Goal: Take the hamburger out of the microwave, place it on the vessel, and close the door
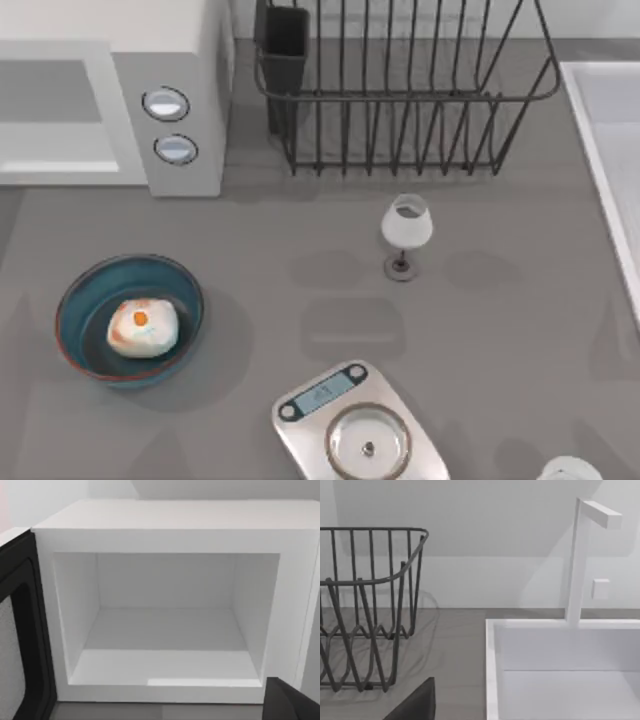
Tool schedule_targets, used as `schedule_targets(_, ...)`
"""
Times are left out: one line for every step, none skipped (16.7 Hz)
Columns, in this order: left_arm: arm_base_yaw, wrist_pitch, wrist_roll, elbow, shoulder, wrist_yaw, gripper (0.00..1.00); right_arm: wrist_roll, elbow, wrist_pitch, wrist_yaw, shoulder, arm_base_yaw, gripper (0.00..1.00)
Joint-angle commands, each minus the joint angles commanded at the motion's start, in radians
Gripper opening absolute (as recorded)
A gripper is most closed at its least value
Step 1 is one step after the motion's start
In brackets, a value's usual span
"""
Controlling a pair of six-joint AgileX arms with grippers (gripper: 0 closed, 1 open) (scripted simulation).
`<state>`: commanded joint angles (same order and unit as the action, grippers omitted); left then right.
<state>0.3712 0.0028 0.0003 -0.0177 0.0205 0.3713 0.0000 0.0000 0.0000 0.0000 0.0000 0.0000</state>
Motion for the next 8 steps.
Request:
schedule_targets(0.004,0.000,0.000,0.000,0.000,0.004,0.00,0.000,0.000,0.000,0.000,0.000,0.000,1.00)
schedule_targets(0.004,0.000,0.000,0.000,0.000,0.004,0.00,0.000,0.000,0.000,0.000,0.000,0.000,1.00)
schedule_targets(0.004,0.000,0.000,0.000,0.000,0.004,0.00,0.000,0.000,0.000,0.000,0.000,0.000,1.00)
schedule_targets(0.001,0.000,0.001,0.003,-0.002,0.001,0.00,0.000,0.000,0.000,0.000,0.000,0.000,1.00)
schedule_targets(-0.003,0.000,0.001,0.002,-0.002,-0.003,0.00,0.000,0.000,0.000,0.000,0.000,0.000,1.00)
schedule_targets(-0.017,-0.003,0.001,-0.002,0.000,-0.017,0.00,0.000,0.000,0.000,0.000,0.000,0.000,1.00)
schedule_targets(-0.041,-0.006,0.001,-0.008,0.002,-0.041,0.00,0.000,0.000,0.000,0.000,0.000,0.000,1.00)
schedule_targets(-0.075,-0.011,0.001,-0.015,0.005,-0.075,0.00,0.000,0.000,0.000,0.000,0.000,0.000,1.00)
